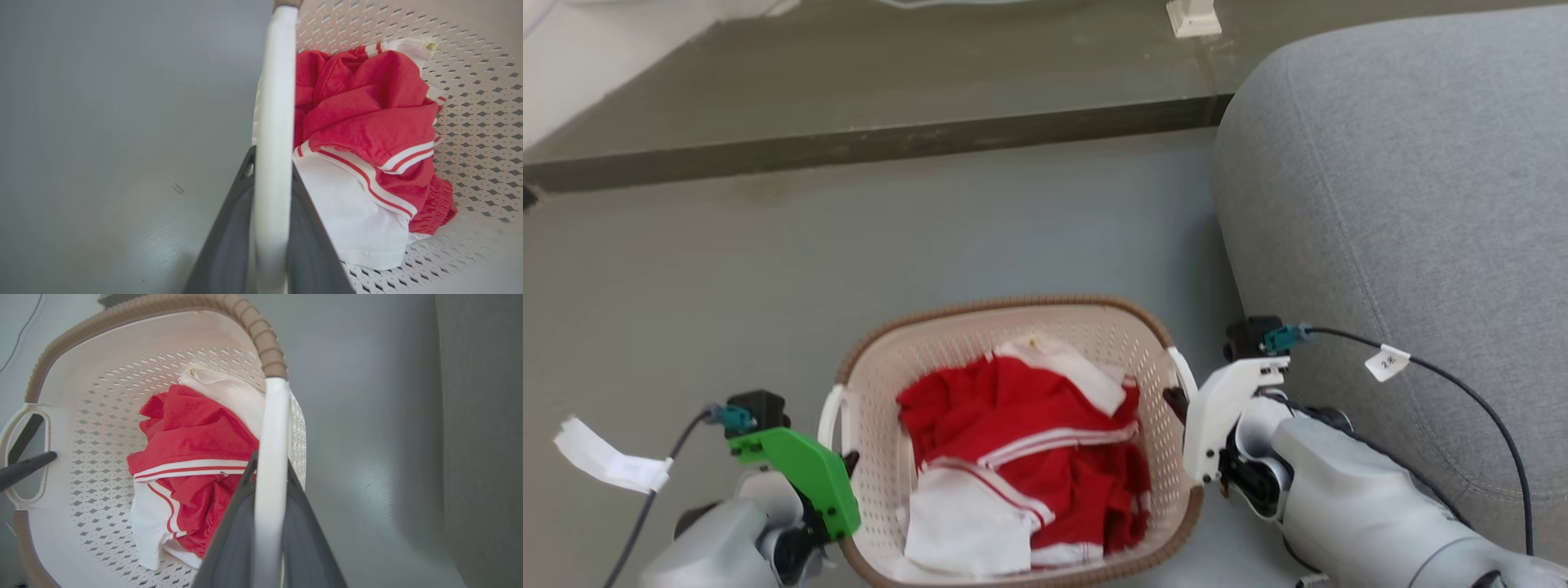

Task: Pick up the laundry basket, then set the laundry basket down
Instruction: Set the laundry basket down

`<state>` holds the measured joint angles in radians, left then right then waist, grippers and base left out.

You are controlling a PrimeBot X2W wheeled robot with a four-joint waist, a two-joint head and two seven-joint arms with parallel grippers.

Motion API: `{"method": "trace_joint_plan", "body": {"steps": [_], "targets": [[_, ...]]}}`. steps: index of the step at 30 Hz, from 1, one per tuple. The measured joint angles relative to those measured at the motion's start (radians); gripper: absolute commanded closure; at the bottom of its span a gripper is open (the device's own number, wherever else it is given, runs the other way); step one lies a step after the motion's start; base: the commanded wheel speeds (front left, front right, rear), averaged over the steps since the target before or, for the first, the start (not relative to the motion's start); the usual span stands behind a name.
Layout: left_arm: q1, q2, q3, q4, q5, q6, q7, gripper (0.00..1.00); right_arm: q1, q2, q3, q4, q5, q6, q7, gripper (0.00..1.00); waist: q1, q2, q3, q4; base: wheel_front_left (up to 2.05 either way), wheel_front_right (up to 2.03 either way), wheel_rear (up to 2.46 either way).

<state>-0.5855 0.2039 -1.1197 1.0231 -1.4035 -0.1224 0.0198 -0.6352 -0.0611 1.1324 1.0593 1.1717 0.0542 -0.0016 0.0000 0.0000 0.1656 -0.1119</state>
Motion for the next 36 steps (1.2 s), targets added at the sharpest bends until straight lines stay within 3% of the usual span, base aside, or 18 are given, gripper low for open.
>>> {"method": "trace_joint_plan", "body": {"steps": [13, 25, 36], "targets": [[-0.042, 0.053, 0.011, -0.047, 0.008, -0.001, -0.059, 1.0, -0.044, 0.002, 0.01, -0.054, 0.0, -0.04, -0.06, 1.0, 0.0, 0.0, 0.1, 0.001, 0.0, 0.0, 0.0], [-0.101, 0.119, 0.017, -0.125, 0.038, -0.002, -0.14, 1.0, -0.106, 0.002, 0.028, -0.11, -0.007, -0.109, -0.167, 1.0, 0.0, 0.0, 0.24, -0.002, 0.0, 0.0, 0.0], [-0.141, 0.176, 0.024, -0.178, 0.054, -0.002, -0.207, 1.0, -0.142, 0.002, 0.031, -0.165, 0.001, -0.137, -0.219, 1.0, 0.0001, 0.0, 0.389, -0.005, 0.0, 0.0, 0.0]]}}
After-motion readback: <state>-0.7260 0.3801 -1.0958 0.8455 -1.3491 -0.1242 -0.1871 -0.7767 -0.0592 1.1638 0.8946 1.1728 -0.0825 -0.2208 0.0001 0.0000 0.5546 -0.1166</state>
